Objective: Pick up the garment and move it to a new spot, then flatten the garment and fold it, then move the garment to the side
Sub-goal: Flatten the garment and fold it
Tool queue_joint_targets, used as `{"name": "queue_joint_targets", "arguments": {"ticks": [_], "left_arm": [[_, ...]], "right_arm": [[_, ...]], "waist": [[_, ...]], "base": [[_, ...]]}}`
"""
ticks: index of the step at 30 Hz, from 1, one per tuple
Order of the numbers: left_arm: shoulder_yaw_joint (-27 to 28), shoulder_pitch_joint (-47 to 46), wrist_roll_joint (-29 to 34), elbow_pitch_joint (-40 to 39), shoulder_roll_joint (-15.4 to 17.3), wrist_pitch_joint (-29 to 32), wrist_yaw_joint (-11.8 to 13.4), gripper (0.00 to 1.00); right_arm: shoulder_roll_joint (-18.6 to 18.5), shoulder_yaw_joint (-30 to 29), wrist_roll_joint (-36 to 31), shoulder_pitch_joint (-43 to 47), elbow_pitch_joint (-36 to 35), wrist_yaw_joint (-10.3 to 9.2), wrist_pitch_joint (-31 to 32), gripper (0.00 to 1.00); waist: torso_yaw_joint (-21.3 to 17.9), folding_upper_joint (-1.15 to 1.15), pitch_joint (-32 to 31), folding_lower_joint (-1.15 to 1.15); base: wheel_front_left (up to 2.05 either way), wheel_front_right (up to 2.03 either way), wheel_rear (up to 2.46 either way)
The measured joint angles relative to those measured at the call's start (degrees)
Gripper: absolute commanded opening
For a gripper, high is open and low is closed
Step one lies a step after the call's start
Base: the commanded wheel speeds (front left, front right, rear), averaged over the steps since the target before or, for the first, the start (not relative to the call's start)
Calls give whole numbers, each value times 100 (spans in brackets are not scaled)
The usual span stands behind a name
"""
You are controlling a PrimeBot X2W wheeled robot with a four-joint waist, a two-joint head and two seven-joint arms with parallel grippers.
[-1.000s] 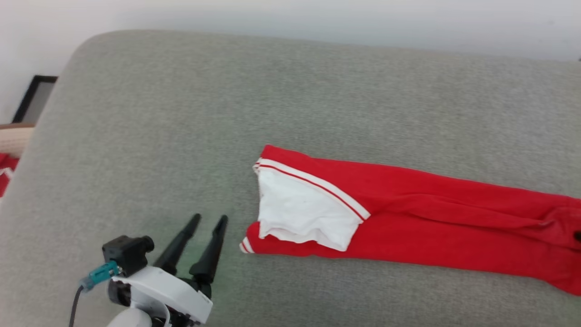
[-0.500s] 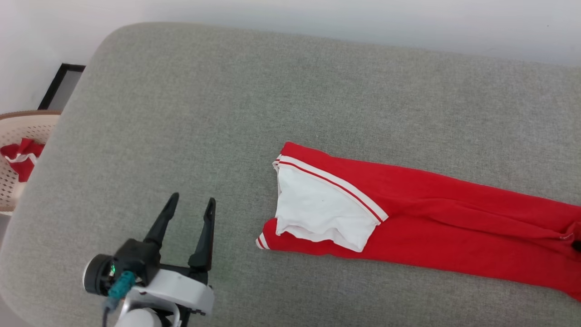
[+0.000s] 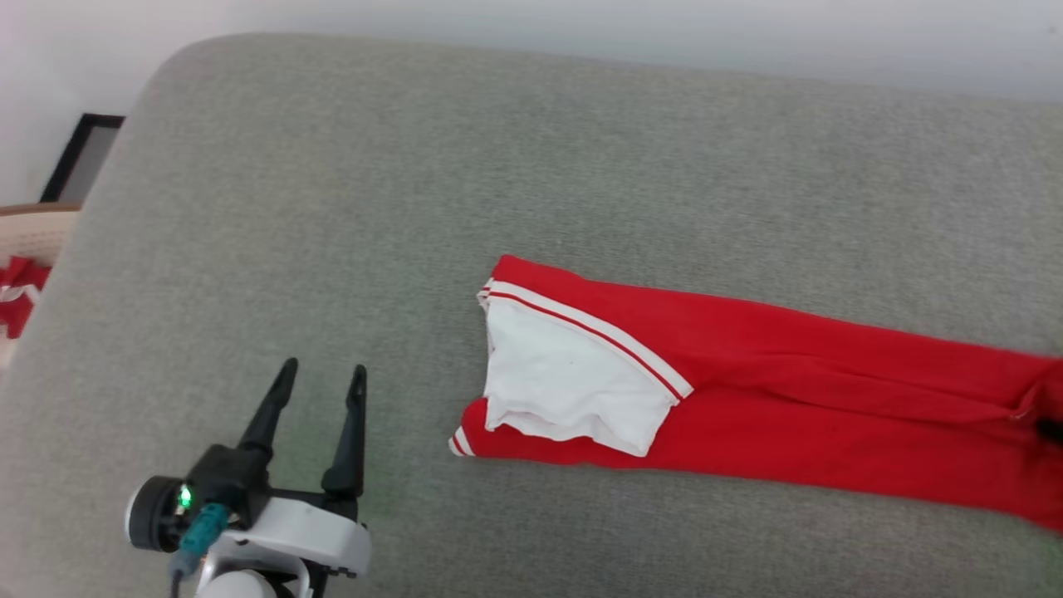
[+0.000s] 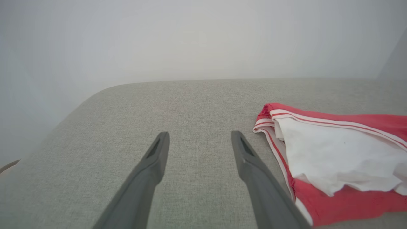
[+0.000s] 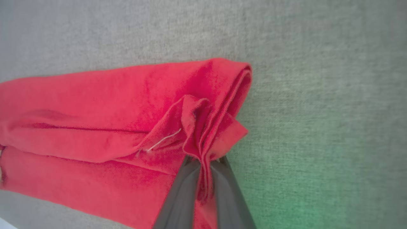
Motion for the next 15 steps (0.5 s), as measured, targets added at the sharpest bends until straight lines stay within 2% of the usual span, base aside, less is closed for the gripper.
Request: {"name": "queue_joint_targets", "arguments": {"ticks": [4,8,11,15], "left_arm": [[207,31,13,-92,-79,0,-46,100],[354,75,102,-209,-115,0,-79,100],[408,74,167,-257,-133,0,-94,100],[432,72,186,-269,-151,0,-102,100]], "right_arm": [[-26,-385,-132,-129,-127,0,-54,0],[-308,-903,-403,-275,-151,0,-192,0],[-563,-1451,-476,-331,109,-1,-283,0],[-840,-1901,-679,-395,383,-1,-365,0]], "waist": [[-153,0,28,0],[-322,0,91,0],[-420,0,167,0],[-516,0,233,0]], "base": [[0,0,0],[0,0,0],[0,0,0],[0,0,0]]}}
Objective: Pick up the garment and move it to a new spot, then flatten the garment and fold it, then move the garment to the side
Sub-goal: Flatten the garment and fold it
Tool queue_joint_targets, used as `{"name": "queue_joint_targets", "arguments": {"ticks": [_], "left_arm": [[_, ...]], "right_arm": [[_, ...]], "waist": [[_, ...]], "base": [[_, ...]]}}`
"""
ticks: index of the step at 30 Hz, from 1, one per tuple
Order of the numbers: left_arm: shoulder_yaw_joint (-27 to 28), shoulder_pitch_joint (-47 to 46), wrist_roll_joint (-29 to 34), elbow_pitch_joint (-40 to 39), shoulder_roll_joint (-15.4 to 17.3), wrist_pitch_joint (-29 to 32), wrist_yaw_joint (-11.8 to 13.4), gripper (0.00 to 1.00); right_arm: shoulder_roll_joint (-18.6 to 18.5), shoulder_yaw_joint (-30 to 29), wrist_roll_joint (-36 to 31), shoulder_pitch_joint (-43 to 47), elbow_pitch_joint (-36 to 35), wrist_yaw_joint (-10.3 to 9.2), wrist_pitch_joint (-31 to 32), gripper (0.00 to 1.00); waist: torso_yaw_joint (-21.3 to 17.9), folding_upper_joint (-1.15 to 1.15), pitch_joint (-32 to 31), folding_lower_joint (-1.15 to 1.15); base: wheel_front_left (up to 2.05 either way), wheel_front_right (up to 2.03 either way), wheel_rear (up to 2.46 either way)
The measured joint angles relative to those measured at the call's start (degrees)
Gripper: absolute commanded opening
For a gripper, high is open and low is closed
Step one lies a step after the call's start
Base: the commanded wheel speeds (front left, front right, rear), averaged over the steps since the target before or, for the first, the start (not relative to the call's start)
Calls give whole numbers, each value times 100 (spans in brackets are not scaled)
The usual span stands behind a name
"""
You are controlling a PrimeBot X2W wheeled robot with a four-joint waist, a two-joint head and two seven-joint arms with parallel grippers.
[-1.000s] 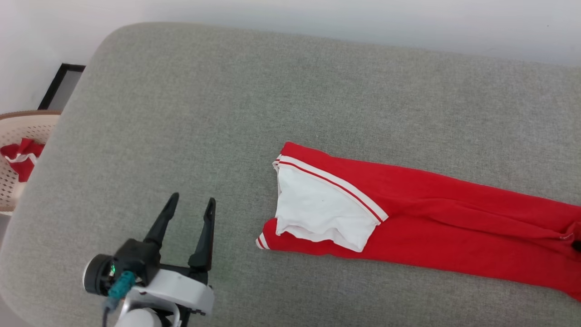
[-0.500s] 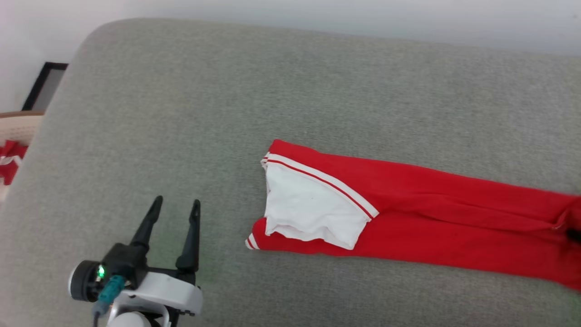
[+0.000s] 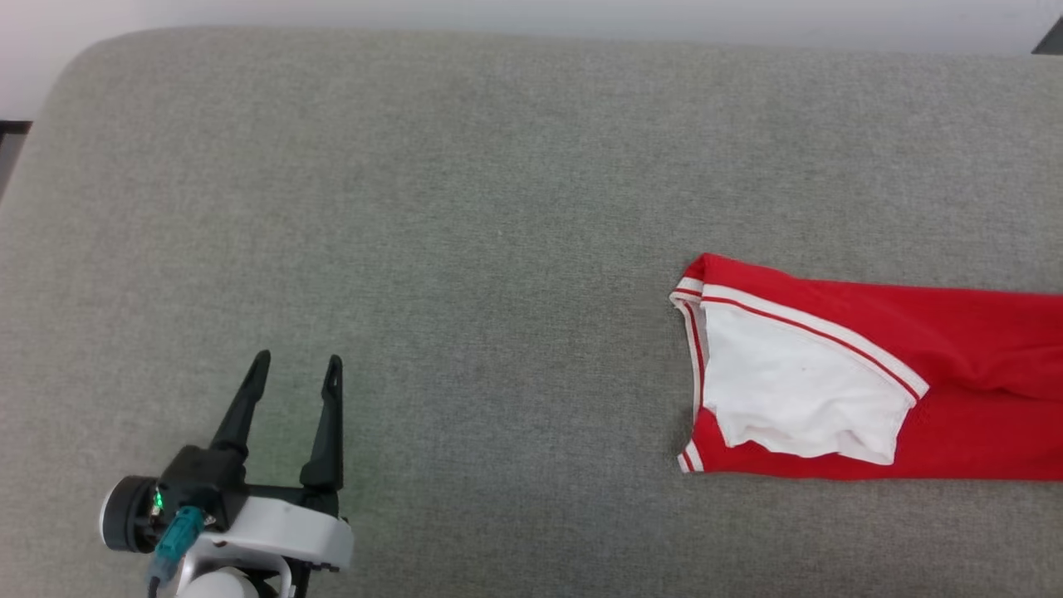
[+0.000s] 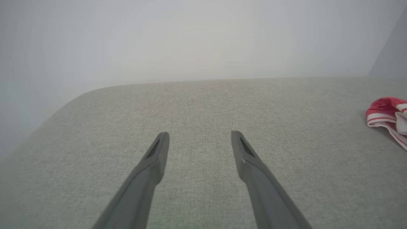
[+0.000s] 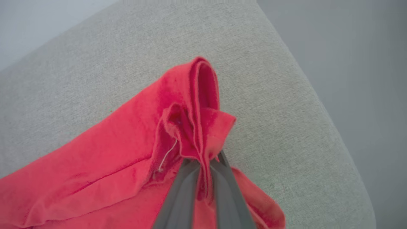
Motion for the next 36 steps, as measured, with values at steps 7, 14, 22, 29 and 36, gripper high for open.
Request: {"name": "queue_joint_targets", "arguments": {"ticks": [7,14,22,29,36], "left_arm": [[24,41,24,42,-19,0,-18,100],[-49,160,-45,99,-101,0,-19,100],[-287,178,-156,177,-193,0,-24,100],[-409,134,-240,237,-277,0,-24,100],[-474,122,-281,263,-335,0,-24,100]], "right_arm": [[242,575,257,-15,-412,-1,194,0],[898,1911,987,247,-2195,-1,869,0],[1318,3289,1159,213,-2933,-1,1151,0],[1359,4251,994,-161,-2497,-1,835,0],[1291,4593,889,-558,-1989,-1,303,0]], "waist": [[-70,0,-105,0],[-22,0,-289,0],[254,0,-317,0],[598,0,-296,0],[807,0,-200,0]], "base": [[0,0,0],[0,0,0],[0,0,0],[0,0,0],[0,0,0]]}}
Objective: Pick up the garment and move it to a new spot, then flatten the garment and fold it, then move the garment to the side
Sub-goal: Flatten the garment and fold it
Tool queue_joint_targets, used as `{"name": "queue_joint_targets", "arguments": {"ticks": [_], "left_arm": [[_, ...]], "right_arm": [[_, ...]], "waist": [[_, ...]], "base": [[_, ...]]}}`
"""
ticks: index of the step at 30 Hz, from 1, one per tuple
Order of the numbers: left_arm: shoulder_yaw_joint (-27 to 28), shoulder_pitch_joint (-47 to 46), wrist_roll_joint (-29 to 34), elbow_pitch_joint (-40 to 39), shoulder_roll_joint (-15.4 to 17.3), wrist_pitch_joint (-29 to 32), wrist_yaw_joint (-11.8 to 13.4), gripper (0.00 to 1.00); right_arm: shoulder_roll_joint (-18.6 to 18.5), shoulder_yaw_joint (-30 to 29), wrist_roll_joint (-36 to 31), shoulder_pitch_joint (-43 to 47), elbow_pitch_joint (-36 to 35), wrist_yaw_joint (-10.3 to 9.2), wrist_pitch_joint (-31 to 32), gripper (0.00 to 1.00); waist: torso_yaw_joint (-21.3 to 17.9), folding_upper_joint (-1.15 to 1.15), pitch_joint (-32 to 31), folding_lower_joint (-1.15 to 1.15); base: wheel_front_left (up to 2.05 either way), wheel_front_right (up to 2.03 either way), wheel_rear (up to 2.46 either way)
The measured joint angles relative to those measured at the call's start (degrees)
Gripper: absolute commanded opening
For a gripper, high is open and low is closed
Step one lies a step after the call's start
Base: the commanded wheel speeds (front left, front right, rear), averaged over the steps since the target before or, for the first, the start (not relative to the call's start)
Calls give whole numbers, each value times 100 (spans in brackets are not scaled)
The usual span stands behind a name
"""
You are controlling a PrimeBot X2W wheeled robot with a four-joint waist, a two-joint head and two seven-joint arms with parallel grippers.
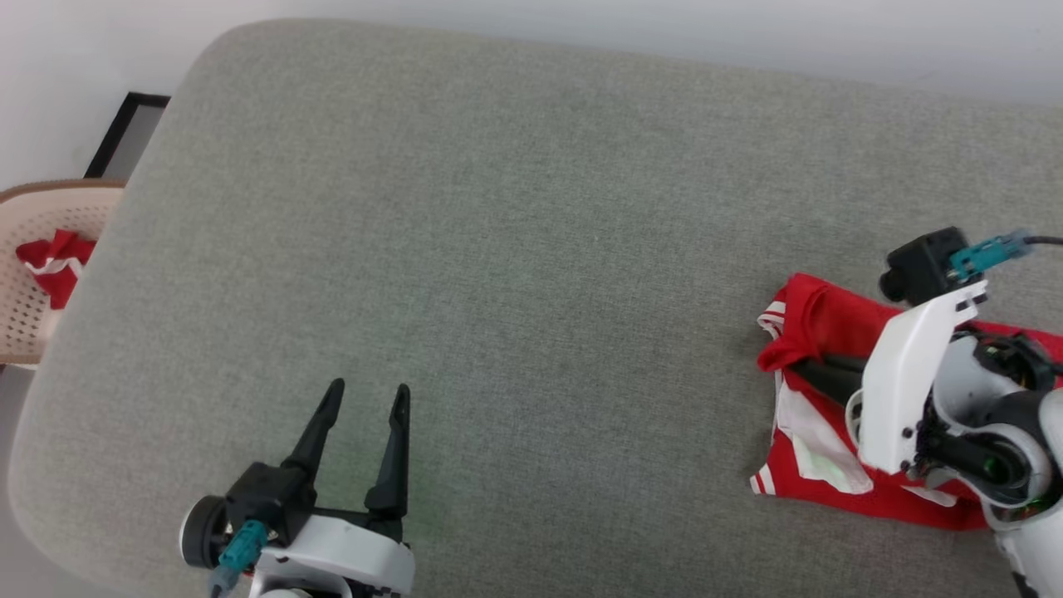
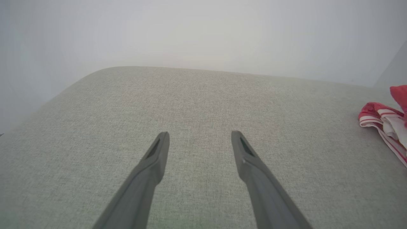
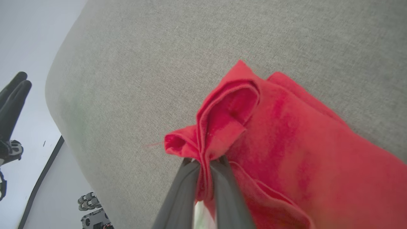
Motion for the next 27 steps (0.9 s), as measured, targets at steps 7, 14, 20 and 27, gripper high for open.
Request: {"name": "queue_joint_targets", "arguments": {"ticks": [7,14,20,27], "left_arm": [[-42,-78,-10,45,-38,0,0,100],[47,-68,-31,91,3,0,0,100],[34,-30,-52,94,121,0,0,100],[-43,1,-118,178,204,-1,0,100]], "right_arm": [[-137,416,-26,-14,478,0,-254,12],[-105,564,181,-20,644,0,-670,100],[-203,552,643,-57,555,0,-961,100],[-487,666,1081,-1,539,0,-1738,100]], "waist": [[39,0,23,0],[-124,0,-58,0],[-390,0,-186,0],[-770,0,-364,0]], "base": [[0,0,0],[0,0,0],[0,0,0],[0,0,0]]}}
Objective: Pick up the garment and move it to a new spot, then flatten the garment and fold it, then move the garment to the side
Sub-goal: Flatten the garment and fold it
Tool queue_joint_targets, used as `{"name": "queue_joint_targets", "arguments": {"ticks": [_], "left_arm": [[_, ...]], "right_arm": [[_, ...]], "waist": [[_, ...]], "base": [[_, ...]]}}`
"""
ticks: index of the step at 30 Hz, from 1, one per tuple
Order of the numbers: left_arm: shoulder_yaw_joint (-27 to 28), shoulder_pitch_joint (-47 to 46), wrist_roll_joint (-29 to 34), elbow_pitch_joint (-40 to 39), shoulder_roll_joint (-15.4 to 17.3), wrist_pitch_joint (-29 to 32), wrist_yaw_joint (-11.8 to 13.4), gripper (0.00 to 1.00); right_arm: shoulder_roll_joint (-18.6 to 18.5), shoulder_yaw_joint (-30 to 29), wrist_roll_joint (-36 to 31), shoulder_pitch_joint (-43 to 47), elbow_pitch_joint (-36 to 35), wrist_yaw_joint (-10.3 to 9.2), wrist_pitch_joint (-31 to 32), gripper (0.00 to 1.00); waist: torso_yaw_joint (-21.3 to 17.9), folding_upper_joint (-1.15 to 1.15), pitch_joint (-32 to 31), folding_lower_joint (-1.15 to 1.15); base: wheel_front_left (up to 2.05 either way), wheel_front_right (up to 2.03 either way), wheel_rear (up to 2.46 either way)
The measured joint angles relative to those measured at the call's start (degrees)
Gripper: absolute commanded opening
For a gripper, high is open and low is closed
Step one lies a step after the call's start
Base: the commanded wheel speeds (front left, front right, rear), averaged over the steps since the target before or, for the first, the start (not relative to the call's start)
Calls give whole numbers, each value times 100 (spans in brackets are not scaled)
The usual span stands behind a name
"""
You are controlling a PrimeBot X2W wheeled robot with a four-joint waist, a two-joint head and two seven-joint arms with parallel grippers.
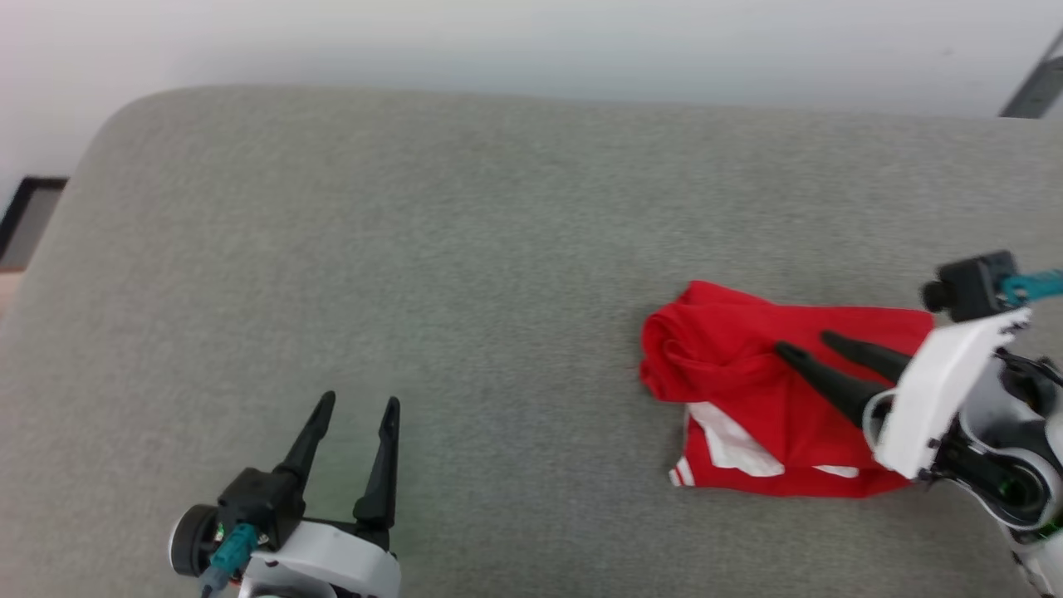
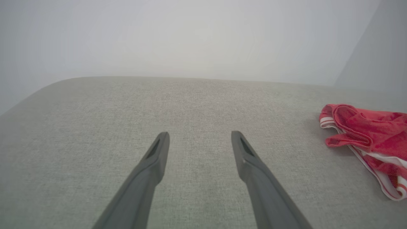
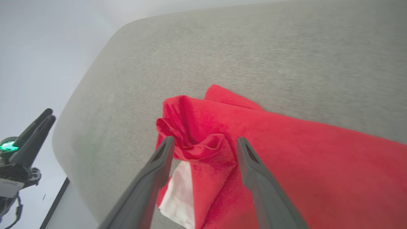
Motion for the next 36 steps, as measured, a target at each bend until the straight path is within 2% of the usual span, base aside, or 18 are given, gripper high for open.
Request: {"name": "queue_joint_targets", "arguments": {"ticks": [3,8,13,18,25,27,28,30,36], "left_arm": [[-76,-6,-62,103,62,1,0,100],[-107,-37,-213,307,155,1,0,100],[20,-15,-444,401,172,1,0,100],[154,282,-490,399,210,1,0,100],[363,786,-320,275,234,1,0,100],[433,925,-243,153,207,0,0,100],[433,925,-243,153,207,0,0,100],[453,1030,-162,-1,187,1,0,100],[506,1254,-66,-263,157,1,0,100]], "right_arm": [[-180,76,-3,69,242,0,-595,100],[-211,289,-129,76,848,0,-1884,100],[-138,701,-514,76,1581,0,-3133,100],[88,828,-702,171,2220,1,-4197,100],[259,460,-1273,285,2370,1,-4580,100],[336,-62,-1582,552,2026,1,-4588,100],[336,-62,-1582,552,2026,1,-4588,100],[419,-500,-1820,1026,1669,1,-4588,100],[501,-1023,-2073,1758,1015,0,-4588,100]], "waist": [[-161,0,-77,0],[-400,0,-202,0],[-568,0,-395,0],[-661,0,-690,0],[-804,0,-1046,0],[-830,0,-1138,0],[-830,0,-1138,0],[-801,0,-1192,0],[-716,0,-1245,0]], "base": [[0,0,0],[0,0,0],[0,0,0],[0,0,0],[0,0,0],[0,0,0],[0,0,0],[0,0,0],[0,0,0]]}}
